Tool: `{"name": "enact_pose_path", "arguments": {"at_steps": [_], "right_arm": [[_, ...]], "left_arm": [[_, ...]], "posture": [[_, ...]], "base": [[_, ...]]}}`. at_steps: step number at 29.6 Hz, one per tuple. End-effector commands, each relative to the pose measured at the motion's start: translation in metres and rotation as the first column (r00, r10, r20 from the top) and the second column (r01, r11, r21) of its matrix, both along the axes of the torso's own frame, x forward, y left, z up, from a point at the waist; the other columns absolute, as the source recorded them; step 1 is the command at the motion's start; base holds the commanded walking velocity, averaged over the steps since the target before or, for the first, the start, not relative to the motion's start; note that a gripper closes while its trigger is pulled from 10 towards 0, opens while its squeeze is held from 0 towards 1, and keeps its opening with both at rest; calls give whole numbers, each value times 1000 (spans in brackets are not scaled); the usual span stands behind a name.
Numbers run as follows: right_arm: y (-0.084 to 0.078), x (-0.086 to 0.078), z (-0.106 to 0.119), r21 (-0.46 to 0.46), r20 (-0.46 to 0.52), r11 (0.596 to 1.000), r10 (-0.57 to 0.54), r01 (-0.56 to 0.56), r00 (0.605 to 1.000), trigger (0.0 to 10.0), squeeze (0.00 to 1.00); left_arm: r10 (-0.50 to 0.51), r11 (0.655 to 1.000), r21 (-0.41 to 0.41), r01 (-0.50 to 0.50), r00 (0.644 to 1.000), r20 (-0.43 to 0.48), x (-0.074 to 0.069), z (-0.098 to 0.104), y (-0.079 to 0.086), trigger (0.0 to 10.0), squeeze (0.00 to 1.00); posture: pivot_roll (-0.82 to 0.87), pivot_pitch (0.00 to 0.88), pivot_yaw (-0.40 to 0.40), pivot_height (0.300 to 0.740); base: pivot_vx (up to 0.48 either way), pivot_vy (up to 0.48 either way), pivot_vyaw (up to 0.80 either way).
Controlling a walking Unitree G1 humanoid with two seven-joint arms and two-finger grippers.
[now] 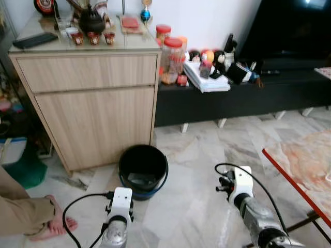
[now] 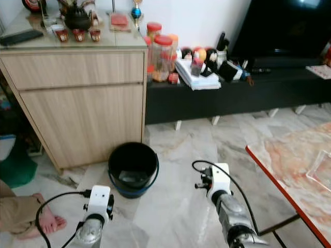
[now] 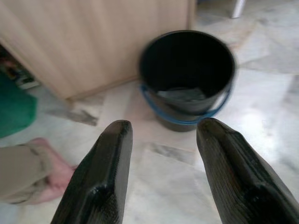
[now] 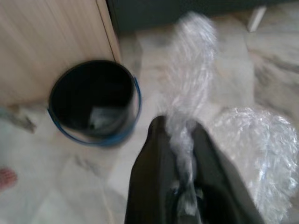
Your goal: Picking trash to rubbish bin
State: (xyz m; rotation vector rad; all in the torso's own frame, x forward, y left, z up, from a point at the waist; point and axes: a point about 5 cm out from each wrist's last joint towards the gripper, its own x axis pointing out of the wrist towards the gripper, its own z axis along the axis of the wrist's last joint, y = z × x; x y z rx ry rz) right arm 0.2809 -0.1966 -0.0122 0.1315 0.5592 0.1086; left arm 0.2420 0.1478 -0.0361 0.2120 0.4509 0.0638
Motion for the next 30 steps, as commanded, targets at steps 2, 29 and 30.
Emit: {"name": "enact_pose_path", "arguments": {"at_steps": [2,29,30], "right_arm": [[5,-1,-2,6,-16,1000,10,-10,1000,10000,0],[43,14,10,-28,64,977,213,-211,975,10000,0],[43,14,11,-30,64,976,215,-214,974,10000,0]], "left_arm": [[-10,1000,10,10,1000,-14,-2,-2,3,10000,0],[0,999,32,-1,999,36,9,8,9,10000,0],[0,999,32,-1,999,36,9,8,9,10000,0]], "posture": [[72,43,-96,740],[107,68,-77,740],[107,68,-77,740]], "base": [[349,0,0],[349,0,296],[349,0,800]]}}
